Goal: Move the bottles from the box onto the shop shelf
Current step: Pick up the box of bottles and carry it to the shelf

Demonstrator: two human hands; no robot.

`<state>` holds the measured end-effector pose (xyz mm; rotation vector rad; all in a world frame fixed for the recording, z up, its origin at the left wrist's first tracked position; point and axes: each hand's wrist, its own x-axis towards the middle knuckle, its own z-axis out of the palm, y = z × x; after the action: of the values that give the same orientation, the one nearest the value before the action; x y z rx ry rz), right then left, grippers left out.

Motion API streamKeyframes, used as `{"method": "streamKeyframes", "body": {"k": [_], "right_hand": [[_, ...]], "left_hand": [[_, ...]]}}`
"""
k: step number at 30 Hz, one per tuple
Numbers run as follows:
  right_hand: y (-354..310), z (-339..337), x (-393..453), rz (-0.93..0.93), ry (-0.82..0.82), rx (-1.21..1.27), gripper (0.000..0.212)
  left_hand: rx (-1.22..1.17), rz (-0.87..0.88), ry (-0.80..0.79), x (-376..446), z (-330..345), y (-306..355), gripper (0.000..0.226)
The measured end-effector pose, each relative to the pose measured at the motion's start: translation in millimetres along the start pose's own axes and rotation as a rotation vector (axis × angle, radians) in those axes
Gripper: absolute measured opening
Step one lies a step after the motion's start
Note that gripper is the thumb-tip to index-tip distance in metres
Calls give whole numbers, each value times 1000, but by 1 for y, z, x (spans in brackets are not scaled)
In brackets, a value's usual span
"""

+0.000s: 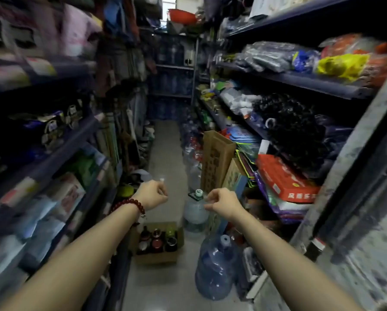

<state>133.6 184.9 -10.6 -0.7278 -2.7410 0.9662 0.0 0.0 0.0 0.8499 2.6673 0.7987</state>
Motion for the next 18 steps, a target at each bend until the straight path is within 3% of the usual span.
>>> {"method": "streamKeyframes", "body": {"k": [9,18], "right_hand": [[-1,8,129,-79,-161,60,24],[-19,58,222,-108,-239,83,21]], "left_hand": [[-50,-194,92,77,-11,-23,1],[-56,-318,125,140,-24,-71,15]]}}
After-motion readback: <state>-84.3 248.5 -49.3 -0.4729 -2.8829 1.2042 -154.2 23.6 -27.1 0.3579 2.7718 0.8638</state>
